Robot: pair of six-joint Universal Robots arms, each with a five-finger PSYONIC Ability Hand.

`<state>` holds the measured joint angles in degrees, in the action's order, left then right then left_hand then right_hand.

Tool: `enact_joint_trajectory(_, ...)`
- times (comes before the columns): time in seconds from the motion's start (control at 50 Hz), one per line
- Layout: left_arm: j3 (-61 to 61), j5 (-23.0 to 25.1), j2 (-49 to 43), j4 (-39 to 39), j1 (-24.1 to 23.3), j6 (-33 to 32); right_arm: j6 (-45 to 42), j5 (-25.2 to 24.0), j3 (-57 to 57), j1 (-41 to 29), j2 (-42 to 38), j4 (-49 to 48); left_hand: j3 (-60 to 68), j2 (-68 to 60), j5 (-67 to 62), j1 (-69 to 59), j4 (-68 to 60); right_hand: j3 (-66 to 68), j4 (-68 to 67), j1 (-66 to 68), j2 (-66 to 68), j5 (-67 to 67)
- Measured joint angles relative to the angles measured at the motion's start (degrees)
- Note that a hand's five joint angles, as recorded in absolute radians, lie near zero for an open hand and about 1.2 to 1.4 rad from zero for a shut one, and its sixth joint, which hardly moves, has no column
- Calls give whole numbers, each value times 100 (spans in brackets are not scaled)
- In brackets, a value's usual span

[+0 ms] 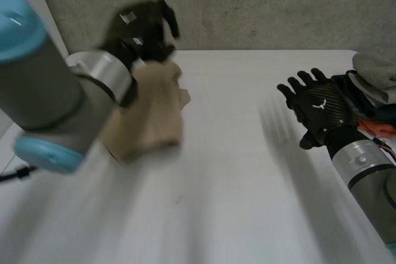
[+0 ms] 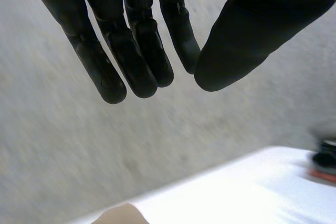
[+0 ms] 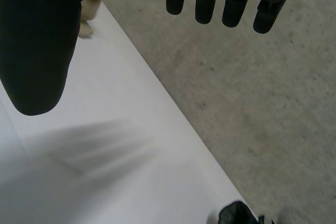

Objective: Fold the laundry.

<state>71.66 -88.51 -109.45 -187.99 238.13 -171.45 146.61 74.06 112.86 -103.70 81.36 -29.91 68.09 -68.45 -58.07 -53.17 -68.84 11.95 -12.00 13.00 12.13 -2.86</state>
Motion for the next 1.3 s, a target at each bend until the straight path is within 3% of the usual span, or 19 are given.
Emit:
enact_joint_trajectory(0.1,105,-398,-826,318,-582,475,233,282,-86,100,34,232,-250,337,233,68,257,0,0,0,0,0)
enact_joint_trajectory(0.16,85,-494,-1153,476,-722,570,350,371,-123,110,34,343,-2160,2199,2152,1265,2218,0,0,0,0,0)
enact_joint_trajectory(0.2,37,-563,-1362,618,-768,616,478,445,-161,110,32,487,-4203,4258,4269,3062,4326,0,0,0,0,0)
enact_joint_trajectory(0.28,-4,-564,-1260,595,-539,548,553,466,-184,105,26,596,-5173,5186,5245,3688,5282,0,0,0,0,0)
enact_joint_trajectory(0.38,-39,-446,-945,405,73,37,568,456,-189,77,19,643,-5230,5255,5296,3688,5304,0,0,0,0,0)
enact_joint_trajectory(0.48,-151,79,-951,250,667,-1197,540,444,-175,23,-7,647,-5230,5255,5296,3688,5304,0,0,0,0,0)
enact_joint_trajectory(0.6,-513,1106,-1755,218,1090,-3017,491,440,-151,-1,-60,642,-5230,5255,5296,3688,5321,0,0,0,0,0)
enact_joint_trajectory(0.76,-1191,1627,-2852,230,1220,-4210,456,440,-134,1,-132,643,-5134,5142,5134,3617,5214,0,0,0,0,0)
enact_joint_trajectory(0.78,-1391,1652,-3097,231,1220,-4377,450,441,-131,4,-149,643,-4158,4190,4191,2555,4272,0,0,0,0,0)
enact_joint_trajectory(0.8,-1461,1658,-3178,229,1218,-4426,450,442,-130,4,-153,643,-3956,3986,3976,2231,4019,0,0,0,0,0)
enact_joint_trajectory(0.86,-1814,1649,-3504,201,1189,-4581,441,452,-125,6,-178,644,-803,746,1187,-856,800,0,0,0,0,0)
enact_joint_trajectory(0.9,-1906,1619,-3545,163,1155,-4576,441,456,-125,7,-178,644,-219,126,569,-1079,191,0,0,0,0,0)
enact_joint_trajectory(1.02,-1861,1334,-3041,47,830,-4074,446,475,-118,3,-136,645,-108,9,455,-1170,57,0,0,0,0,0)
enact_joint_trajectory(1.16,-1624,793,-1955,34,200,-2714,471,494,-125,5,-78,700,-32,-1,314,-1171,25,0,0,0,0,0)
enact_joint_trajectory(1.3,-1603,-140,-1192,147,-466,-1268,530,534,-201,71,38,953,-28,-5,205,-1232,24,0,0,0,0,0)
